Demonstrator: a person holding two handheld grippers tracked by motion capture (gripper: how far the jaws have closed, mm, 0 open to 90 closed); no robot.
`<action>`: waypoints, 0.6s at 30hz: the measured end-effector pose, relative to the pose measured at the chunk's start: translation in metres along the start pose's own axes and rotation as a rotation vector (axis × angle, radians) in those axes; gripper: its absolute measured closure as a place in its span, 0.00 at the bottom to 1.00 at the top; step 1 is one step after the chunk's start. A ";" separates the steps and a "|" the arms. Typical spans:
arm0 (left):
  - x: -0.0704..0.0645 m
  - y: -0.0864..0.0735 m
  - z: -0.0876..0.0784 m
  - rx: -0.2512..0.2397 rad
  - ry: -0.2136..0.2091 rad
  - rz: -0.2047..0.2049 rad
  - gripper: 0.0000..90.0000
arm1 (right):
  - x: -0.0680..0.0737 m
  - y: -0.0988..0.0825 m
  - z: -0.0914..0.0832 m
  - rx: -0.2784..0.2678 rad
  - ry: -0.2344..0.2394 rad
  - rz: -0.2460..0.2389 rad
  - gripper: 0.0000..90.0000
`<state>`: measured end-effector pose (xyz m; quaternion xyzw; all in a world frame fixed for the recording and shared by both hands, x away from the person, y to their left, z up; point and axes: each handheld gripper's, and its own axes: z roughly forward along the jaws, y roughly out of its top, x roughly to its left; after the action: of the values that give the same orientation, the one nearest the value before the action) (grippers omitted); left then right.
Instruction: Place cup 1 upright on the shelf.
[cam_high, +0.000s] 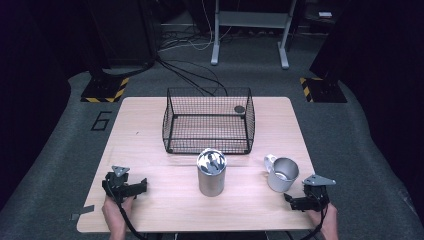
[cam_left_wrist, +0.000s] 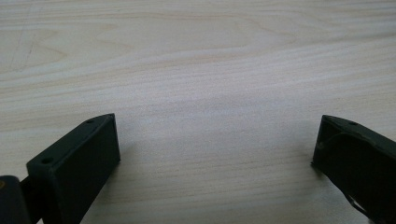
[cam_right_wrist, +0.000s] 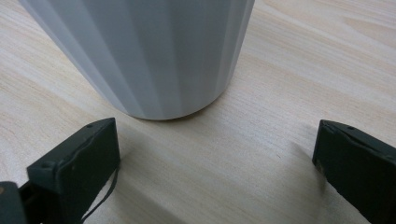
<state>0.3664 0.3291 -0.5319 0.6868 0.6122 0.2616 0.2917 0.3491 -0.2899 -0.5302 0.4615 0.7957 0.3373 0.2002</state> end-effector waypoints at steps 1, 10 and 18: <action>0.000 0.000 0.000 0.000 0.000 0.000 0.00 | 0.000 0.000 0.000 0.000 -0.001 0.003 0.00; -0.009 -0.004 -0.004 -0.002 0.059 -0.060 0.00 | 0.000 0.000 0.000 0.001 0.000 0.006 0.00; -0.015 -0.006 -0.007 0.011 0.043 -0.058 0.00 | 0.000 0.001 0.001 0.007 0.001 0.005 0.00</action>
<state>0.3555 0.3153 -0.5308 0.6646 0.6392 0.2647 0.2821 0.3499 -0.2895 -0.5301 0.4643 0.7957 0.3351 0.1972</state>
